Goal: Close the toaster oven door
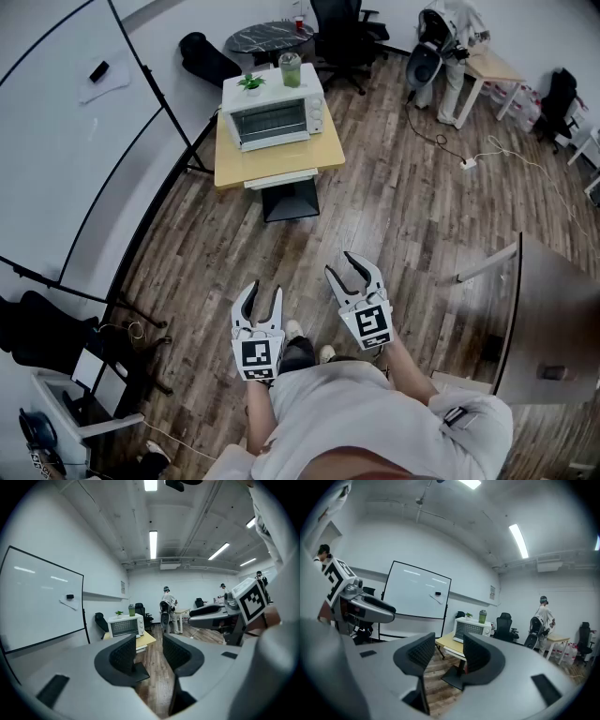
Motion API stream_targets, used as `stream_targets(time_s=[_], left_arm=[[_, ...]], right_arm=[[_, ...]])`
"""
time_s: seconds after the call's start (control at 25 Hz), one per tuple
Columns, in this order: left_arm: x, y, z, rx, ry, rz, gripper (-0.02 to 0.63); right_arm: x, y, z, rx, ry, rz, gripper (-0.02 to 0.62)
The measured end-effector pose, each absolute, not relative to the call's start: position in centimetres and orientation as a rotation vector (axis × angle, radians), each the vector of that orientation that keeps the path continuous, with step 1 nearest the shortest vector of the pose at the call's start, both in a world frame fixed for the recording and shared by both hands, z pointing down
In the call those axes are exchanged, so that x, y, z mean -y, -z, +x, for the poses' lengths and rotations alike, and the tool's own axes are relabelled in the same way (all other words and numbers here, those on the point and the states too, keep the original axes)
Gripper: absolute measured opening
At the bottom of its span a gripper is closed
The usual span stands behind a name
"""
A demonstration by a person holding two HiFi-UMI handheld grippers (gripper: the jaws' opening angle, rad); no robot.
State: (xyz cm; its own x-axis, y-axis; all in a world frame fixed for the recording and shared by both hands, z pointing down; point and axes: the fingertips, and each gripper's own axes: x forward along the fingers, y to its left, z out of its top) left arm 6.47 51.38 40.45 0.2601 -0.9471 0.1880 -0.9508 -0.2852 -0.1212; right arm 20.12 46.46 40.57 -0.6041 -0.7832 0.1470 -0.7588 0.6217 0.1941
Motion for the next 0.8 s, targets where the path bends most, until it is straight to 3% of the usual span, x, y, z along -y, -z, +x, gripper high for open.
stream_targets(time_s=[0.36, 0.8], left_arm=[[-47.2, -40.7, 5.2, 1.873, -0.326, 2.493, 0.17], [-40.7, -40.7, 1.3, 1.838, -0.321, 2.512, 0.17]], right_arm=[[-43.0, -41.0, 18.8, 2.64, 0.151, 1.279, 0.251], [-37.5, -41.8, 14.8, 2.603, 0.113, 1.261, 0.251]])
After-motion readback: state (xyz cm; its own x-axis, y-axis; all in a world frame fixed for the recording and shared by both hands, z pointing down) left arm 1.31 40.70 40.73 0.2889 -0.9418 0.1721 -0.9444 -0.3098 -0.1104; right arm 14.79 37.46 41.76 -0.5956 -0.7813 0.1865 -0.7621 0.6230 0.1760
